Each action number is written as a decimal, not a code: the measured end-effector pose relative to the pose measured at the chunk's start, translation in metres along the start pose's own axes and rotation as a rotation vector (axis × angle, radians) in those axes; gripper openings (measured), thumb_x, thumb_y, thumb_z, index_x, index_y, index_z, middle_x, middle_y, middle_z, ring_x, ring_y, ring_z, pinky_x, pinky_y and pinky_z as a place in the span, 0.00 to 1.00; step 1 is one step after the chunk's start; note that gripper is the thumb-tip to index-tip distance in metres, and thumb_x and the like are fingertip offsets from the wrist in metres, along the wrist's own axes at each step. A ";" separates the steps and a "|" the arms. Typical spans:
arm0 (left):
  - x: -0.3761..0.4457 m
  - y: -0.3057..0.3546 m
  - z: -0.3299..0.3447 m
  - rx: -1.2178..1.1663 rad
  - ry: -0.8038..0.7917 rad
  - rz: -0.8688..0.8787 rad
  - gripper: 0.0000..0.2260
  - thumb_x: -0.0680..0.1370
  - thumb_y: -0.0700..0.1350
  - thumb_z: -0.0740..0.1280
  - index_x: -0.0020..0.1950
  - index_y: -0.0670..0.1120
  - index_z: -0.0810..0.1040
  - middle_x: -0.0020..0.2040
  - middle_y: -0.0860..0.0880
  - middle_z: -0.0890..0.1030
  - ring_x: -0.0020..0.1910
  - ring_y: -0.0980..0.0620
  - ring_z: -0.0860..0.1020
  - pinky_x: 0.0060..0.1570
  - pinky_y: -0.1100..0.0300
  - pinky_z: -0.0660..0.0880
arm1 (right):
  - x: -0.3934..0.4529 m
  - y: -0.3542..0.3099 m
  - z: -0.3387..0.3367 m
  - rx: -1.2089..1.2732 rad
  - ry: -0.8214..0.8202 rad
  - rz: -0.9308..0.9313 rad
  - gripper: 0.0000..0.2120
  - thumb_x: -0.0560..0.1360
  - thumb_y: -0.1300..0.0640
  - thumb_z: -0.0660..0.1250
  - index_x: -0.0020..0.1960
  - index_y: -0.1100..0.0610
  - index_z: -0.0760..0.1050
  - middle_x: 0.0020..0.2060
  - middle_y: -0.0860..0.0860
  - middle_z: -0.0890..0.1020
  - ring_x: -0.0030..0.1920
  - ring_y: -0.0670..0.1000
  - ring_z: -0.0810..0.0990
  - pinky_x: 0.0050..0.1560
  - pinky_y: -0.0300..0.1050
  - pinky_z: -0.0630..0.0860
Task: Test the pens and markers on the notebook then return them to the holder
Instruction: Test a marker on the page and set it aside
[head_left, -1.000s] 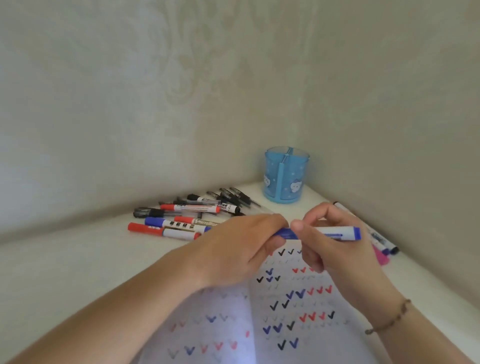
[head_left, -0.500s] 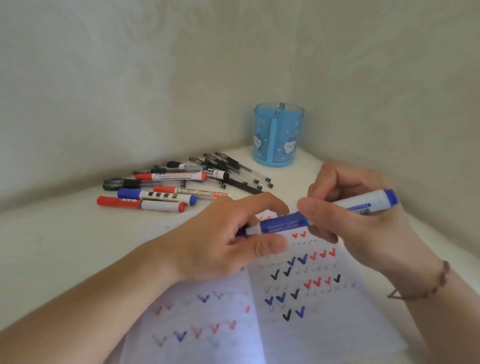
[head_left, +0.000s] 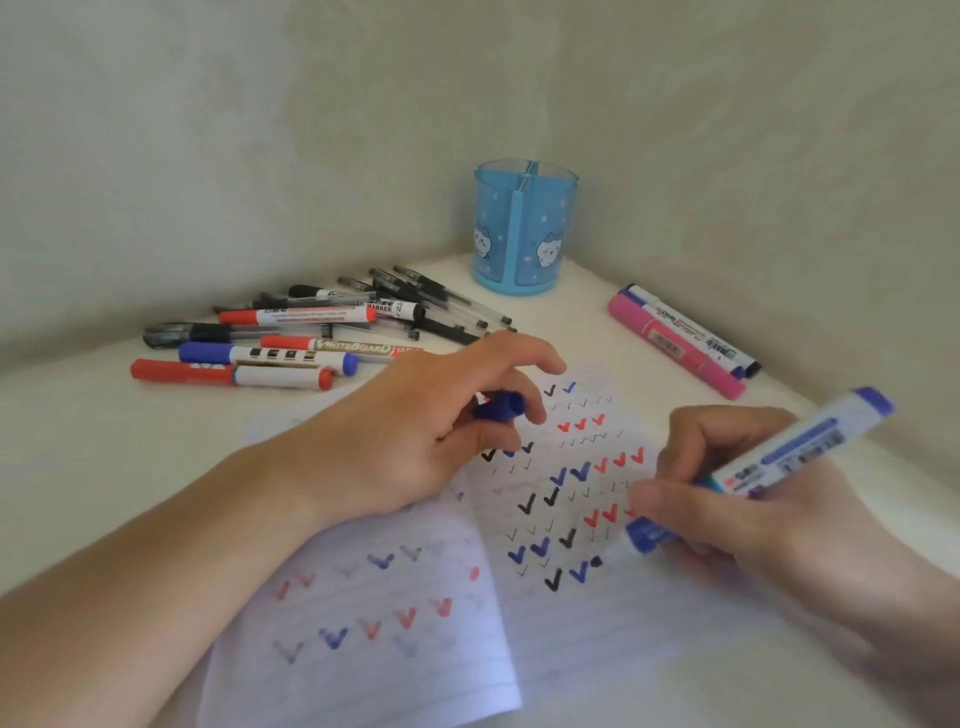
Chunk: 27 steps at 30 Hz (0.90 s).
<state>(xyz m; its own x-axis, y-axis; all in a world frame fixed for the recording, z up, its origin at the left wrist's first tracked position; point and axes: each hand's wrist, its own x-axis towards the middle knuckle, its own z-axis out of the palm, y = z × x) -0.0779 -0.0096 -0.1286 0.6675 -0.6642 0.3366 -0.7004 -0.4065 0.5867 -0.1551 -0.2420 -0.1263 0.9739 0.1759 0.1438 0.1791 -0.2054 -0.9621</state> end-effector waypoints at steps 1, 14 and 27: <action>0.000 0.000 0.000 -0.013 0.003 0.009 0.22 0.78 0.37 0.68 0.64 0.60 0.68 0.52 0.60 0.81 0.49 0.61 0.79 0.52 0.71 0.73 | -0.002 0.005 0.001 0.011 0.073 0.026 0.18 0.59 0.49 0.75 0.25 0.57 0.69 0.20 0.55 0.72 0.21 0.52 0.67 0.25 0.43 0.64; 0.002 -0.001 -0.001 0.072 0.014 0.030 0.20 0.76 0.42 0.72 0.67 0.53 0.73 0.50 0.60 0.82 0.47 0.70 0.77 0.48 0.79 0.66 | 0.000 0.012 0.005 -0.155 0.148 -0.035 0.16 0.62 0.55 0.71 0.22 0.52 0.65 0.20 0.48 0.69 0.23 0.49 0.64 0.26 0.43 0.59; 0.000 0.001 -0.002 -0.043 0.051 -0.009 0.12 0.71 0.49 0.74 0.49 0.56 0.74 0.45 0.61 0.83 0.49 0.67 0.79 0.48 0.78 0.67 | 0.002 0.005 0.003 0.114 0.177 -0.067 0.18 0.59 0.45 0.79 0.30 0.54 0.72 0.21 0.48 0.71 0.22 0.46 0.62 0.24 0.33 0.60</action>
<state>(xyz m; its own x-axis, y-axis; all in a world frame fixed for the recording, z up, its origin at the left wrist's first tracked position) -0.0781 -0.0088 -0.1258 0.6862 -0.6276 0.3678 -0.6836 -0.3838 0.6208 -0.1526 -0.2394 -0.1313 0.9714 0.0113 0.2372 0.2373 -0.0870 -0.9675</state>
